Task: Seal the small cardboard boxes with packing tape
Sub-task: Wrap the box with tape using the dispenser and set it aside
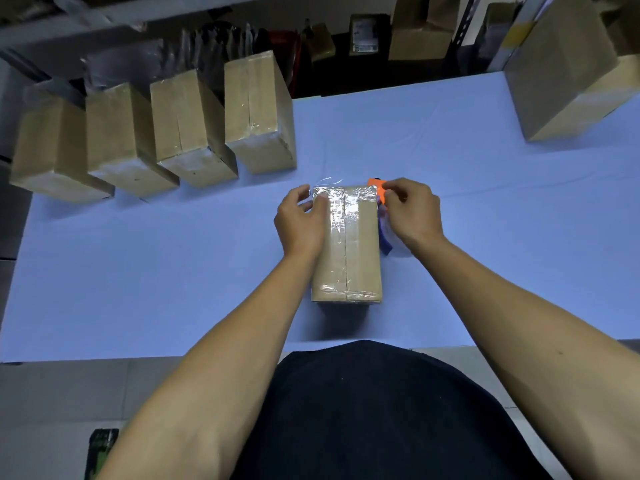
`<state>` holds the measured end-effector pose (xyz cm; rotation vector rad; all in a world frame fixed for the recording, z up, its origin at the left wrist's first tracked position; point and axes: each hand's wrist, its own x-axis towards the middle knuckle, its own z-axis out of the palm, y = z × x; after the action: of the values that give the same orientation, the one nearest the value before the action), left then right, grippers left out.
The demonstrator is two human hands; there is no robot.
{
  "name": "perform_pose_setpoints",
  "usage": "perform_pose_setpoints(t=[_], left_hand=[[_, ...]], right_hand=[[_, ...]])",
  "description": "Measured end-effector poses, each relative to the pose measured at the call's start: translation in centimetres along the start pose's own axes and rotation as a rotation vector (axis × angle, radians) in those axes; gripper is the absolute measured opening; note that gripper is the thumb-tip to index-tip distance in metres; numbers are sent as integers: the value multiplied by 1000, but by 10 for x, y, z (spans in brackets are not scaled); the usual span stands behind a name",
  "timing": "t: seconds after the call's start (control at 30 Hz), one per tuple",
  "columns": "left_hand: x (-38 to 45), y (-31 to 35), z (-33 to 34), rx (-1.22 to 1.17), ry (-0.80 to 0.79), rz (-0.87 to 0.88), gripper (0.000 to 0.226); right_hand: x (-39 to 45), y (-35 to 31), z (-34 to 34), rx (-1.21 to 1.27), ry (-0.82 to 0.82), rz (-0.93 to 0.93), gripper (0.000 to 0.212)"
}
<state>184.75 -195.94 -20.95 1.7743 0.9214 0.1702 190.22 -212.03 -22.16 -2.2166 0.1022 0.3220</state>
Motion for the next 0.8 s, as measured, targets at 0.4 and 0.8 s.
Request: perform_pose_setpoints(t=[0.4, 0.8], left_hand=[[18, 9, -6, -44, 49, -88, 12], [33, 56, -31, -240, 175, 236, 17]], right_hand=[[-5, -36, 18, 195, 103, 82, 16], [6, -106, 20, 385, 245, -154, 8]])
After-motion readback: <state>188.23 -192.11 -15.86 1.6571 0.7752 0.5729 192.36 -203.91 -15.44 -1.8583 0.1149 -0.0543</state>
